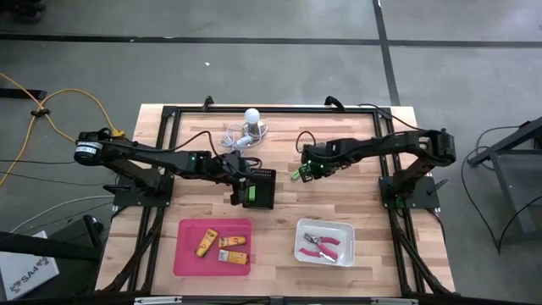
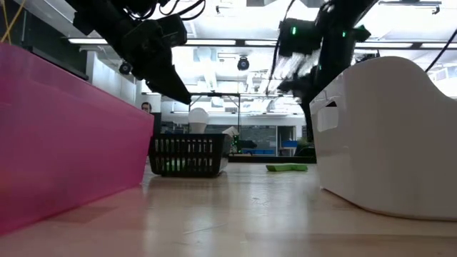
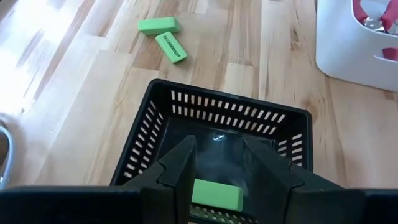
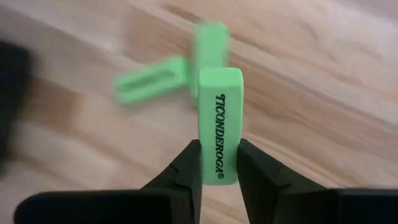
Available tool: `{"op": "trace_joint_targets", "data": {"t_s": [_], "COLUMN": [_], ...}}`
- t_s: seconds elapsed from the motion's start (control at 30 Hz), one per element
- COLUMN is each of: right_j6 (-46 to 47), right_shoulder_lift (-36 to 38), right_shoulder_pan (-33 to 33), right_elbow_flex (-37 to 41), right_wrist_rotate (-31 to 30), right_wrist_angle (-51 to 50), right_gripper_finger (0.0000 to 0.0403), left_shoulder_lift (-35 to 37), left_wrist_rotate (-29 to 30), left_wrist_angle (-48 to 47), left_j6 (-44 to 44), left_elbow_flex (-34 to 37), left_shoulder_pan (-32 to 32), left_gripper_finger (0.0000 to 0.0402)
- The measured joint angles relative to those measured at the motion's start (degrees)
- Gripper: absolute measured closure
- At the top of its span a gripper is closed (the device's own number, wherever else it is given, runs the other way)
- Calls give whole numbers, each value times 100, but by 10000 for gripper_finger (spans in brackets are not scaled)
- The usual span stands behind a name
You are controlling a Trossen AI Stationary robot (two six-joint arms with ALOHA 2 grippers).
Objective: Pick & Place School Supplies
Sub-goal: Put the green eraser into the black bin
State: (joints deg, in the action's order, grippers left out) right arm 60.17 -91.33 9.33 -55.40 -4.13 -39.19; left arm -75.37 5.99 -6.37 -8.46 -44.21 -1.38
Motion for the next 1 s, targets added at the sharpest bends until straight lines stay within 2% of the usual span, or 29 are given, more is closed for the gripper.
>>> {"op": "trace_joint_targets", "data": {"t_s": [0.17, 0.4, 0.6, 0.77, 1.0], "right_j6": [-380, -923, -1092, -1181, -1310], "right_shoulder_lift": [377, 457, 457, 175, -534], "right_shoulder_pan": [-133, -382, -528, -521, -432], "right_elbow_flex": [-27, -29, -30, -28, -33], "right_wrist_rotate": [266, 937, 1005, 1114, 1716], "right_wrist_angle": [774, 2640, 3090, 3378, 4610], "right_gripper_finger": [328, 330, 330, 329, 328], "left_shoulder_lift": [0, 0, 30, 198, 640], "left_wrist_rotate": [-1, 4, 10, 29, 227], "left_wrist_angle": [1, -2, -20, -48, -379], "left_j6": [341, 716, 741, 762, 690], "left_elbow_flex": [0, 0, 2, 7, 7], "left_shoulder_pan": [-3, -4, -6, -6, -6], "left_gripper_finger": [277, 277, 277, 277, 277]}}
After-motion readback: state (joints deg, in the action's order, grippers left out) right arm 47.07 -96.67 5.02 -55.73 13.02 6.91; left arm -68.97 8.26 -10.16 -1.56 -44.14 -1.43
